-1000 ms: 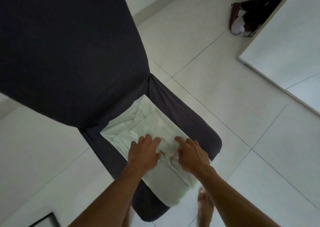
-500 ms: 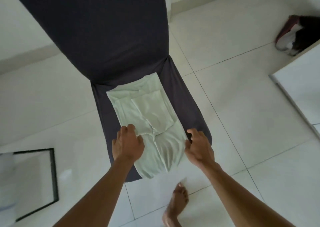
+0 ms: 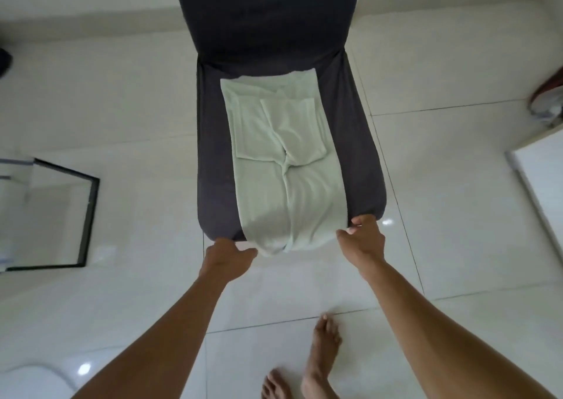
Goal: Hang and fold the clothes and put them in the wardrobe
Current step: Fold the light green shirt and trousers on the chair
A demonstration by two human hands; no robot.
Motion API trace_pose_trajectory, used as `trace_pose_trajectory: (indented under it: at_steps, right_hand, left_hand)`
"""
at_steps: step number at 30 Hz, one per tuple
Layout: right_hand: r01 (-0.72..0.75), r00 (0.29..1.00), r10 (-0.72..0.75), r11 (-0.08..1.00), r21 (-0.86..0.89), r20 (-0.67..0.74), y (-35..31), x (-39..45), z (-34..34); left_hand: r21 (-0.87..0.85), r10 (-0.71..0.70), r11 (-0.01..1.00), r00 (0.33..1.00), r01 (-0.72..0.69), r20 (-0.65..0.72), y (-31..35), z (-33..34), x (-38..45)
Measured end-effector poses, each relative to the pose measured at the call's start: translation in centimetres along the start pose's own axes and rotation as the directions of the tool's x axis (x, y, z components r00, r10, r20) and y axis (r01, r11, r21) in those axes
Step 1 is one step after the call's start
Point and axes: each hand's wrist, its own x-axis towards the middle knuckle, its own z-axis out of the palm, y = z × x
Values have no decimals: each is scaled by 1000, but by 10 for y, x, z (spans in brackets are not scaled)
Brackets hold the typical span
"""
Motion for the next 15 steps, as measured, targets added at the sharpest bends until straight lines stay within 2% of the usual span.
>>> trace_pose_trajectory:
  at_steps: [4,7,12,15]
  right_hand:
    - [-44,997,37,994,98,65,35,15,24]
    - [-52,989,24,981,186,146,59,32,41]
    - [94,966,-155,956,277,208,82,52,52]
    - [152,960,-211,945,289,185,96,56,50]
  left_hand:
    - [-296,-23,955,999,29,24,-18,39,25]
    - [-444,-2,896,999,17,36,-29,67,47]
    - [-517,78,842,983,-154,-166,-48,101,66]
    - [-544,122,814,975,-204,-183,-57,113,61]
